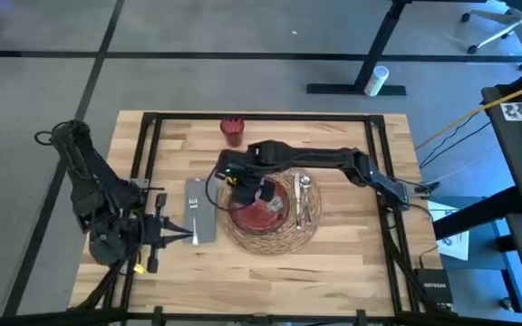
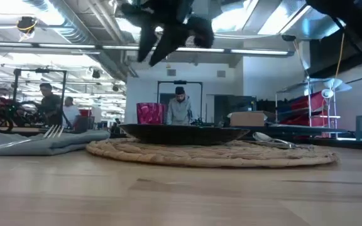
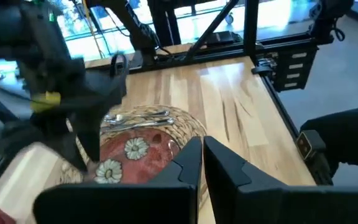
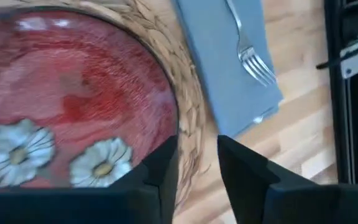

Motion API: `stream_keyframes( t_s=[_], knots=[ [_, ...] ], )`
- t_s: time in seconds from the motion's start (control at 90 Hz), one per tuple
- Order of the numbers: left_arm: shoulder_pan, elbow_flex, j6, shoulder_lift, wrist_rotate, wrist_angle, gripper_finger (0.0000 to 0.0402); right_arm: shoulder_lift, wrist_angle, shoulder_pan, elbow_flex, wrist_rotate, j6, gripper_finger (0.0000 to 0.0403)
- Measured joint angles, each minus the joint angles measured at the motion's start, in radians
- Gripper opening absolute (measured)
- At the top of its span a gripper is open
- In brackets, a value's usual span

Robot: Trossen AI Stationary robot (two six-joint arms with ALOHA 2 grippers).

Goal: Set table place
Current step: Move the red cup to the top right of the brown placemat

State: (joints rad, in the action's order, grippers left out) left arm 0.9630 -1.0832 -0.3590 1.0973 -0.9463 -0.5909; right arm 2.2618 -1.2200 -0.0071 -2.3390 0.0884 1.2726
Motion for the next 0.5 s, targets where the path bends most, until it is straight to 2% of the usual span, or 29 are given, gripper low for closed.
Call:
stream_keyframes(
  t_s=[0.111,0.167,0.333,0.5],
  knots=[
    [0.000,0.000,-0.001,0.000,-0.001,-0.003,0.0000,-0.047,-0.060,0.007,0.000,-0.015,-0.019,0.0021],
    [0.000,0.000,-0.001,0.000,-0.001,-0.007,0.0000,-0.067,-0.089,0.010,0.000,-0.025,-0.036,0.0007],
    [-0.001,0.000,-0.018,0.000,-0.006,-0.027,0.0000,-0.127,-0.174,0.015,0.000,-0.044,-0.117,0.0012],
    [-0.002,0.000,-0.011,0.000,-0.012,-0.028,0.0000,-0.110,-0.138,-0.029,0.003,-0.233,-0.174,0.0011]
  ],
)
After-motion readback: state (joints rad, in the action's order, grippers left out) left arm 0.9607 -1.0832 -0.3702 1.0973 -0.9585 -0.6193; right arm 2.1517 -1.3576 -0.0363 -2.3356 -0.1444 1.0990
